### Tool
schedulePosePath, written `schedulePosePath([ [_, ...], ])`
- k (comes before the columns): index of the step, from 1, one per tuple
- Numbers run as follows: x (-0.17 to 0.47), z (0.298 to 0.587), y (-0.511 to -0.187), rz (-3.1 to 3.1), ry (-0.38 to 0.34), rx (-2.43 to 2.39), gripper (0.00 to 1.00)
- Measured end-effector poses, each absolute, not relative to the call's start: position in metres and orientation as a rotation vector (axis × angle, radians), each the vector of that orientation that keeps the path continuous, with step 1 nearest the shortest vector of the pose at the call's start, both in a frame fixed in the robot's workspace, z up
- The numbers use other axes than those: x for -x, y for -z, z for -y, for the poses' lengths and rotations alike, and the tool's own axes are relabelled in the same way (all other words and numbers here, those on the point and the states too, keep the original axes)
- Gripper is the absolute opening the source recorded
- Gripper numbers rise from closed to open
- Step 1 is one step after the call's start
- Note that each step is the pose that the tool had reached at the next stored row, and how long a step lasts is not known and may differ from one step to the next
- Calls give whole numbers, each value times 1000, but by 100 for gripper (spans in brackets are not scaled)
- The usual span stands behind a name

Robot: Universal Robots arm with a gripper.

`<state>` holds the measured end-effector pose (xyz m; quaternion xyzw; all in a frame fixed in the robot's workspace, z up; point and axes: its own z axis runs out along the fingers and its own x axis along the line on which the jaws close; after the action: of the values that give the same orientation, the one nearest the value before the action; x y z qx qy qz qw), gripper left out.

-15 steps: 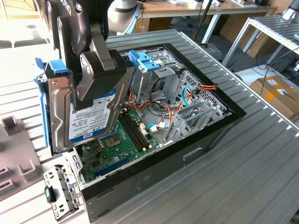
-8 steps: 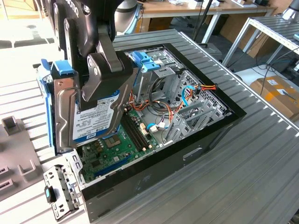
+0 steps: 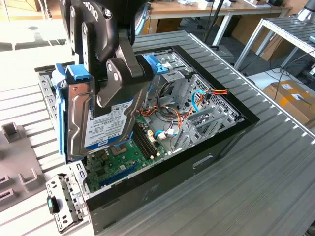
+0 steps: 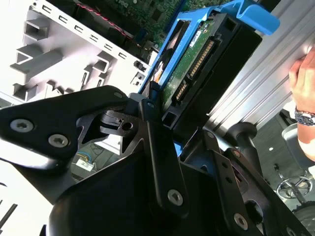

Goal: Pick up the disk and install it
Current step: 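Pick up the disk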

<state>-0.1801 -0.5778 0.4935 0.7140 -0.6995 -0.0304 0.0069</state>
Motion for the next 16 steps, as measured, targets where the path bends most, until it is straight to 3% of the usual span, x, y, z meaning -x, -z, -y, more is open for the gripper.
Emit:
schedulePosePath([
  [16, 167, 584, -492, 2188, 95, -2233, 36],
])
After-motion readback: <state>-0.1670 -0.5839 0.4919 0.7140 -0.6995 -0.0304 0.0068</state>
